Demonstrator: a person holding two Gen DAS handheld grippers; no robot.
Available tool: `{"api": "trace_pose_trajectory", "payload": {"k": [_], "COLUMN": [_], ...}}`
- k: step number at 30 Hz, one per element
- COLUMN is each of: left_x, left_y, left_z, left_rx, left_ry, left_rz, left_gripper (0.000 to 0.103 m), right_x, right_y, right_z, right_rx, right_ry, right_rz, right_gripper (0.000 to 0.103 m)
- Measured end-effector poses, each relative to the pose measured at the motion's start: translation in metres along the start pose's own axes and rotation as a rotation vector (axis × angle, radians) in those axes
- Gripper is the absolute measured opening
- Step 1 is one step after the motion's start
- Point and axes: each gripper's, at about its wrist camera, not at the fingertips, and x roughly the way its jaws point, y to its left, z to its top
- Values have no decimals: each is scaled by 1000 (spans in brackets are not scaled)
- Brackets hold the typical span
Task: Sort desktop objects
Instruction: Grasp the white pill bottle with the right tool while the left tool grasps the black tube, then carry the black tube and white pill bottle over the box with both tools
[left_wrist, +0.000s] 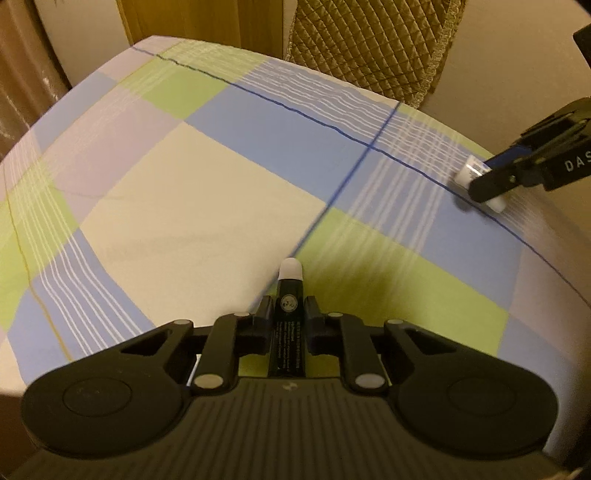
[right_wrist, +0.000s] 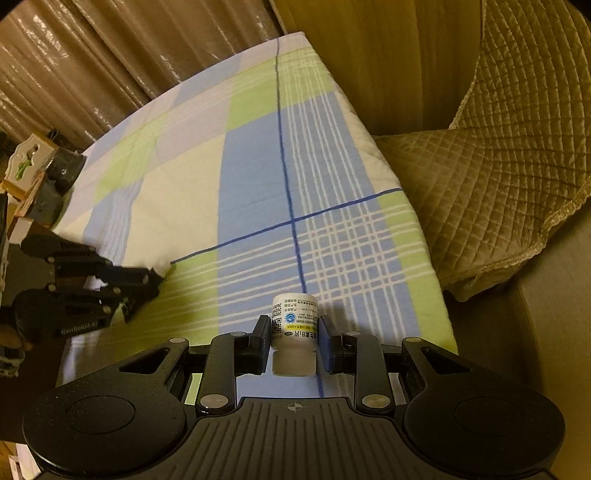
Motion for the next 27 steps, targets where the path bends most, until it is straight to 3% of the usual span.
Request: {"api": "trace_pose_trajectory", "payload": {"k": [12,18,27], "left_x": [-73,-120,-200], "left_y": [-28,-35,-33], "left_z": [-32,-51,-106], "left_rx": [-84,-127,-259], "left_ry": [-94,-162,-261], "left_rz": [1,44,135], "left_gripper": [14,14,14], "right_x": [-14,-22,-20], "right_y": [21,42,98], "right_z": [-15,-17,-23], "right_rx": [-57,-127,-240], "right_ry": [10,6,32], "right_rz": [47,76,178], "right_gripper": [26,26,26]}}
